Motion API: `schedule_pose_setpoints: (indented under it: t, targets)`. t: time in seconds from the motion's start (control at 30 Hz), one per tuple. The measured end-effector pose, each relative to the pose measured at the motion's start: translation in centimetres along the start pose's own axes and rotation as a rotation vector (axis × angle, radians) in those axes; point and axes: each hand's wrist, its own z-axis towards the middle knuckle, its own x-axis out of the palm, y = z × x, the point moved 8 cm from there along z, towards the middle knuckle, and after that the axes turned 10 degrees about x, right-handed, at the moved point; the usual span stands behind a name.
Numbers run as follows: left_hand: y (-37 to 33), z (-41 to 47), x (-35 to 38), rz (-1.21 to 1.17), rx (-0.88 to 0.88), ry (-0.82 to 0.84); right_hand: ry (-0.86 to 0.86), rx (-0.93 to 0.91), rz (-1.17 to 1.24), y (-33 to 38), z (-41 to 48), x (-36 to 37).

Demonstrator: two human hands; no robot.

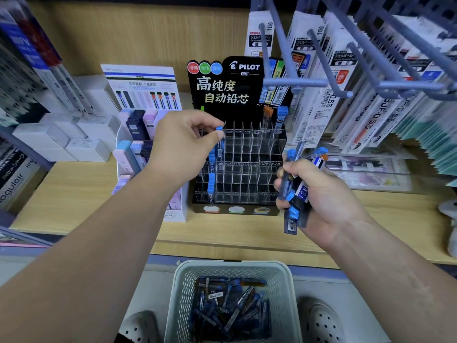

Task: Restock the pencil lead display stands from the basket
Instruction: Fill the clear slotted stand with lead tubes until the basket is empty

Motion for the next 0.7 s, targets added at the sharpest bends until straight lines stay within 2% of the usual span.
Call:
schedule_pose_setpoints:
  t: [0.7]
  targets:
    - [-0.04, 0.13, 0.32, 0.114, 0.02, 0.029, 0.014, -0.003, 0.012, 0.2, -0.49, -0.11]
